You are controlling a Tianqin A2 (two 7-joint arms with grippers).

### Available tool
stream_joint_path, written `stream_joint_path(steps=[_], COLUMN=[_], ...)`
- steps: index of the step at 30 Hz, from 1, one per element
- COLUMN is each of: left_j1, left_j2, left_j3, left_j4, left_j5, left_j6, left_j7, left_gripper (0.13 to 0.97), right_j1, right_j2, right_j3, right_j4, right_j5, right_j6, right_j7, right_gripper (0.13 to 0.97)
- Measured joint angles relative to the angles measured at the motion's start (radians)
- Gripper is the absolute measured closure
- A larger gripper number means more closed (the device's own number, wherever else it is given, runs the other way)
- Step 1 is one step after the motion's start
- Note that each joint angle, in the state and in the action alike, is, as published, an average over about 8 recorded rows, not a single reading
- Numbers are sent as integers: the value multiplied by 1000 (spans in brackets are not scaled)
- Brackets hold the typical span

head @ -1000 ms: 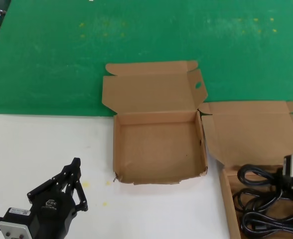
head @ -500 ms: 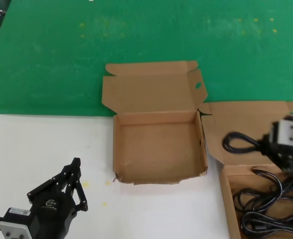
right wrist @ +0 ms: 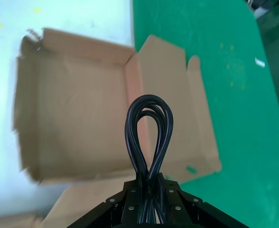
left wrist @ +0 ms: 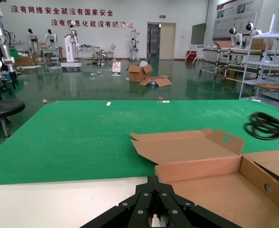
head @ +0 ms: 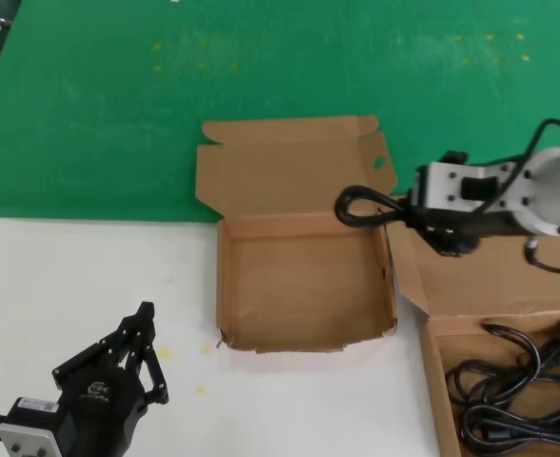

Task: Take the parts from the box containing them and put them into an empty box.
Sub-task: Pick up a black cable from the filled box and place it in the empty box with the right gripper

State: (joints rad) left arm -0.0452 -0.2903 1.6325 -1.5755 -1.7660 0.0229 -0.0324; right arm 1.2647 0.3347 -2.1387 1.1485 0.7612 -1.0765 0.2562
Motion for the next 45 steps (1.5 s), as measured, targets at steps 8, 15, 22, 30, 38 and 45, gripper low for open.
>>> stream_joint_path(steps=[8, 15, 22, 30, 38, 45], left_j1=[0, 0, 0, 0, 0, 0], left_j2=[0, 0, 0, 0, 0, 0], left_j3=[0, 0, 0, 0, 0, 0], left_j4=[0, 0, 0, 0, 0, 0], left_j5=[0, 0, 0, 0, 0, 0], left_j6=[0, 0, 0, 0, 0, 0], left_j7=[0, 0, 0, 0, 0, 0], left_gripper=[965, 965, 965, 965, 965, 965], right_j1=[73, 126, 156, 169, 158, 141], right_j2=[-134, -237, -305, -331, -327, -316], right_j3=[-35, -53, -77, -172, -207, -201], right_j4=[-207, -419, -591, -686, -695, -667], right_j5=[12, 50, 114, 224, 240, 215], right_j6=[129, 259, 351, 415, 429, 428], right_j7=[-94, -205, -301, -344, -347, -328], right_gripper=[893, 893, 893, 894, 894, 872])
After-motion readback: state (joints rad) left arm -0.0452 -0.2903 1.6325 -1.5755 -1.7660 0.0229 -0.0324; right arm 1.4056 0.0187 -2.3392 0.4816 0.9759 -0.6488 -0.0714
